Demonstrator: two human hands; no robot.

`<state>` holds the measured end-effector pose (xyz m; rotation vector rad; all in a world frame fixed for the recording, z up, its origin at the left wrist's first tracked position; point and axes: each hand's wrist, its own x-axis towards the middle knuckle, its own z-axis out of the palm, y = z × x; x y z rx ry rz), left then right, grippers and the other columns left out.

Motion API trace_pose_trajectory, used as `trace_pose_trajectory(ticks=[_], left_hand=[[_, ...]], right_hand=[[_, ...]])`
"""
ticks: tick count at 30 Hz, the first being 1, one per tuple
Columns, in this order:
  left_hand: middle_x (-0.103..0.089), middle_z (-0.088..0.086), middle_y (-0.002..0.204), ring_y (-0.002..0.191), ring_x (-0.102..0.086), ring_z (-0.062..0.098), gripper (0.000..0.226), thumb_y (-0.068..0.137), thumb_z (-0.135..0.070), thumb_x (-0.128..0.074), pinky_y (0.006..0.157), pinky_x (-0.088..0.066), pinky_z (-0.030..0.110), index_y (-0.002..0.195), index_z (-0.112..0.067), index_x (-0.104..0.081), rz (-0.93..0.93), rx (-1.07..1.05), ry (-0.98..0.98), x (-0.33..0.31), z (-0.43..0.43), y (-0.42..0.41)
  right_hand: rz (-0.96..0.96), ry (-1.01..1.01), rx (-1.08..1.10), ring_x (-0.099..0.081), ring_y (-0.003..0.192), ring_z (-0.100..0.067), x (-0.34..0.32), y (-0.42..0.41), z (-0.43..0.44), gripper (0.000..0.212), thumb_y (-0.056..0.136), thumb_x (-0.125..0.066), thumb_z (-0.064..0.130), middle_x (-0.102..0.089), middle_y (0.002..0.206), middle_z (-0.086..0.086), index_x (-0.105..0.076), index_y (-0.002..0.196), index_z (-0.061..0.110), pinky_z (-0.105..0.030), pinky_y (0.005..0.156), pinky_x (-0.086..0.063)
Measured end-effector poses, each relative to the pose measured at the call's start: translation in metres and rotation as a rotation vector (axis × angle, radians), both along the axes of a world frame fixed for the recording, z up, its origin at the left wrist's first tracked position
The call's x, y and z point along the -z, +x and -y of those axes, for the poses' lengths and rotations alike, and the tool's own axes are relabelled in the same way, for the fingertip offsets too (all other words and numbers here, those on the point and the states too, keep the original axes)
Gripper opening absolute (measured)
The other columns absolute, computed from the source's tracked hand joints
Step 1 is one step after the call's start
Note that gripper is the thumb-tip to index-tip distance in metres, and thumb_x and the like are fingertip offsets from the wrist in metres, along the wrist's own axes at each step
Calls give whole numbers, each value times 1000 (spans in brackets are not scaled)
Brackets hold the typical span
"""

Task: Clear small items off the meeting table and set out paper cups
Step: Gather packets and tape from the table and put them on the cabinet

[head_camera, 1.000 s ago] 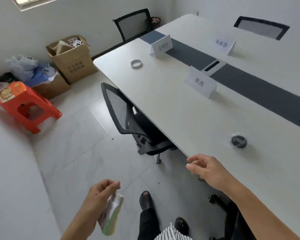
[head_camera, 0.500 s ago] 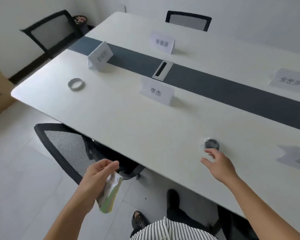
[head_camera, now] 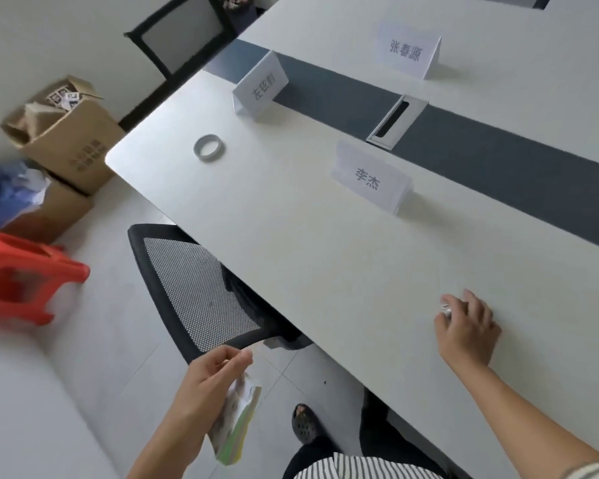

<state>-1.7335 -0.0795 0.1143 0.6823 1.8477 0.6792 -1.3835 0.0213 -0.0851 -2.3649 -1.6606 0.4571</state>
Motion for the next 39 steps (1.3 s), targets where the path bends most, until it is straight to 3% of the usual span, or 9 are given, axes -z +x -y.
trace_pose_trajectory(ticks=[5, 10, 13, 16, 20, 25, 29, 35, 39], left_hand=[[-49, 0, 59, 53, -43, 15, 24, 89, -22, -66, 51, -33, 26, 79, 0, -65, -14, -88, 13, -4, 19, -10], [-48, -6, 54, 47, -42, 8, 24, 89, -21, -66, 47, -34, 17, 78, 0, -66, -17, -187, 81, -10, 40, -43], [-50, -5, 54, 47, -43, 9, 23, 89, -19, -66, 51, -34, 23, 77, 1, -66, -12, -268, 124, -14, 62, -75], [-53, 1, 60, 54, -46, 12, 25, 89, -20, -66, 56, -36, 25, 79, 3, -66, -10, -348, 148, -16, 96, -118], [-54, 9, 68, 60, -47, 16, 23, 88, -15, -66, 51, -39, 16, 79, 6, -66, -26, -454, 155, -12, 159, -198], [-60, 16, 79, 73, -52, 24, 21, 90, -12, -63, 63, -39, 30, 79, 5, -69, -64, -723, 124, -9, 252, -313], [-62, 9, 69, 57, -56, 15, 23, 92, -13, -61, 53, -44, 25, 76, 3, -68, -109, -909, 132, -3, 294, -378], [-54, 5, 68, 41, -49, 8, 23, 92, -16, -60, 36, -36, 13, 75, -2, -64, -5, -925, 128, 22, 269, -439], [-49, 13, 68, 60, -43, 21, 23, 92, -15, -60, 50, -35, 24, 75, 0, -62, 59, -863, 136, 29, 215, -489]], right_hand=[[-188, -29, -109, -56, 105, -39, -16, -28, -26, 21, 83, -64, 9, -65, 117, -14, -72, 102, 12, -45, 81, -48], [-418, -41, -269, -60, 80, -25, -60, -111, -27, 4, 87, -63, 21, -69, 92, -1, -66, 89, 21, -31, 67, -41], [-527, -59, -439, -60, 67, -18, -94, -176, -10, 12, 85, -62, 24, -65, 69, 10, -59, 77, 33, -28, 59, -41], [-628, -62, -596, -57, 56, -10, -127, -246, 14, 14, 74, -55, 44, -60, 54, 10, -61, 72, 32, -30, 56, -46], [-787, -65, -696, -49, 48, -5, -148, -339, 50, 20, 75, -56, 48, -59, 52, 11, -63, 71, 30, -24, 53, -42], [-903, -160, -779, -46, 50, -3, -147, -444, 99, 18, 88, -65, 35, -54, 53, 9, -65, 73, 26, -18, 50, -40], [-898, -215, -805, -48, 53, -1, -143, -496, 113, 19, 90, -64, 39, -57, 57, 10, -67, 78, 25, -19, 55, -41], [-865, -196, -780, -47, 51, -2, -136, -555, 81, 30, 83, -59, 57, -58, 58, 6, -68, 78, 30, -16, 49, -40], [-871, -187, -726, -52, 54, -5, -126, -610, 41, 32, 78, -57, 61, -65, 66, -2, -69, 78, 31, -22, 55, -44]])
